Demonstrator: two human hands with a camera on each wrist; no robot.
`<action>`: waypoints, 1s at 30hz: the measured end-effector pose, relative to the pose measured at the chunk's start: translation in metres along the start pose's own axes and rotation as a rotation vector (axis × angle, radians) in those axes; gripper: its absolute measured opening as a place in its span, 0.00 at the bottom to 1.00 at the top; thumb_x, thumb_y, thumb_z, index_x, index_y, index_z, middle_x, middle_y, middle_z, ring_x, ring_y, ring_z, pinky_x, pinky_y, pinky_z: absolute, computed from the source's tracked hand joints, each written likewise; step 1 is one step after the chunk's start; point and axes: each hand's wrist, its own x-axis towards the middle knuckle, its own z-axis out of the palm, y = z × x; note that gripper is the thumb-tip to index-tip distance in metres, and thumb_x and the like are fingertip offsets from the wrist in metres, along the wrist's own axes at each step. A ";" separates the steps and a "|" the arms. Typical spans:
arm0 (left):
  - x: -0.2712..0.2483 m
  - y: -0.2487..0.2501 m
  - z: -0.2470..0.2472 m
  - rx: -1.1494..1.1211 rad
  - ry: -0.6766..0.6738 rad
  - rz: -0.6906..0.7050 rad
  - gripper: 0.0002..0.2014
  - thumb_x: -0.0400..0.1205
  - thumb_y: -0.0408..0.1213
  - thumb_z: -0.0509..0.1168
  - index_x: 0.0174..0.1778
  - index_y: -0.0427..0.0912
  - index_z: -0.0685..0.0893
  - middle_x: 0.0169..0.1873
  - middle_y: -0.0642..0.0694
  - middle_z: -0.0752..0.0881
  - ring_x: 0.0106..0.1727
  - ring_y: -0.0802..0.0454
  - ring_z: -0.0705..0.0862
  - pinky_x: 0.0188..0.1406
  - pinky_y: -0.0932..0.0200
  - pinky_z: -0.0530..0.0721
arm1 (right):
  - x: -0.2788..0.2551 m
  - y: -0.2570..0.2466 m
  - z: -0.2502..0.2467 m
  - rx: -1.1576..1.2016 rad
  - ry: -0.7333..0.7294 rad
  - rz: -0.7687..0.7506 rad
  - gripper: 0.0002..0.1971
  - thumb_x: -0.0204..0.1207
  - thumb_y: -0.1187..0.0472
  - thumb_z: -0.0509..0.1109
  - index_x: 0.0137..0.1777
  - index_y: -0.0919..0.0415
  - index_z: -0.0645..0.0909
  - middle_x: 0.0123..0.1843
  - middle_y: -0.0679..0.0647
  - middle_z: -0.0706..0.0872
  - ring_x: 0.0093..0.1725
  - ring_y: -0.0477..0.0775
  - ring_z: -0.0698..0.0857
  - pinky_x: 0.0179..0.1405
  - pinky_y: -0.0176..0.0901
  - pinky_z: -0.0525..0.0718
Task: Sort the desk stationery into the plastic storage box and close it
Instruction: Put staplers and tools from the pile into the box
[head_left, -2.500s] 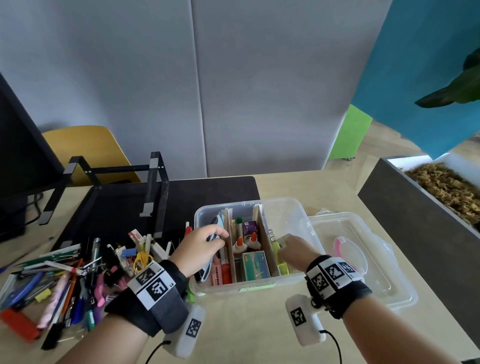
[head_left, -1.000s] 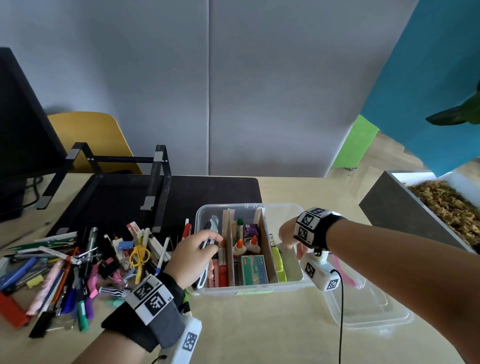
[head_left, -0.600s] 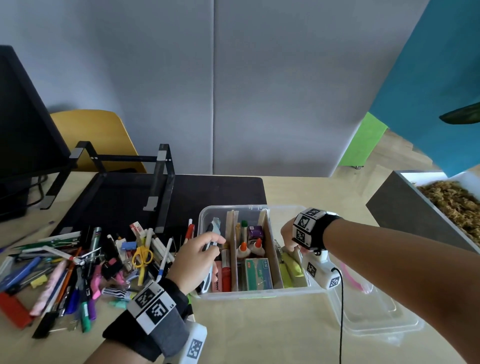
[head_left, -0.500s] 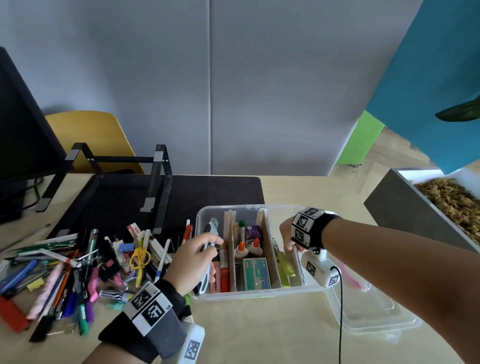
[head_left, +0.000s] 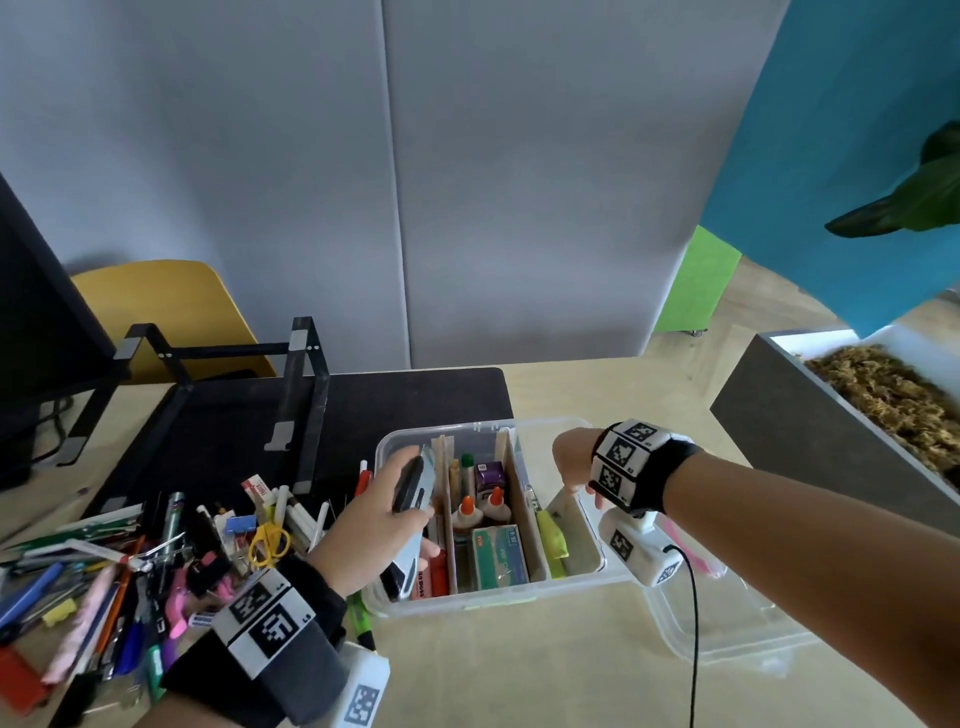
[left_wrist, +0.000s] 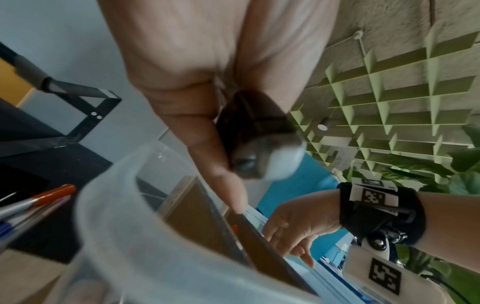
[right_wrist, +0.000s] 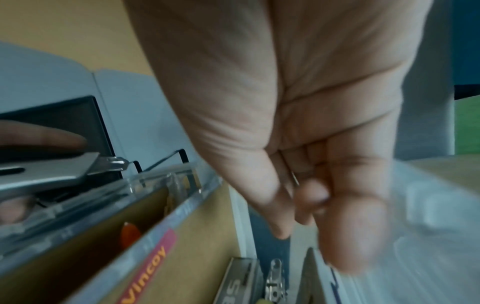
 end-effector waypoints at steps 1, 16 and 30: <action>0.000 0.005 0.001 -0.001 -0.009 0.008 0.29 0.84 0.30 0.60 0.75 0.62 0.61 0.58 0.44 0.80 0.39 0.44 0.91 0.44 0.42 0.90 | -0.001 0.003 -0.001 -0.013 -0.011 0.010 0.07 0.80 0.66 0.64 0.41 0.69 0.74 0.40 0.57 0.78 0.57 0.60 0.86 0.24 0.33 0.74; 0.051 0.081 0.056 0.474 -0.090 0.152 0.21 0.82 0.34 0.63 0.71 0.49 0.75 0.65 0.45 0.83 0.57 0.44 0.85 0.55 0.51 0.81 | -0.030 0.051 0.049 0.422 0.194 -0.032 0.23 0.77 0.66 0.65 0.72 0.56 0.72 0.53 0.50 0.79 0.34 0.44 0.76 0.24 0.23 0.73; 0.095 0.081 0.131 0.901 -0.322 -0.035 0.27 0.80 0.38 0.67 0.73 0.35 0.67 0.51 0.43 0.80 0.54 0.46 0.81 0.38 0.62 0.74 | -0.021 0.057 0.067 0.601 0.221 -0.014 0.27 0.78 0.69 0.60 0.77 0.52 0.67 0.76 0.57 0.72 0.22 0.45 0.80 0.41 0.43 0.86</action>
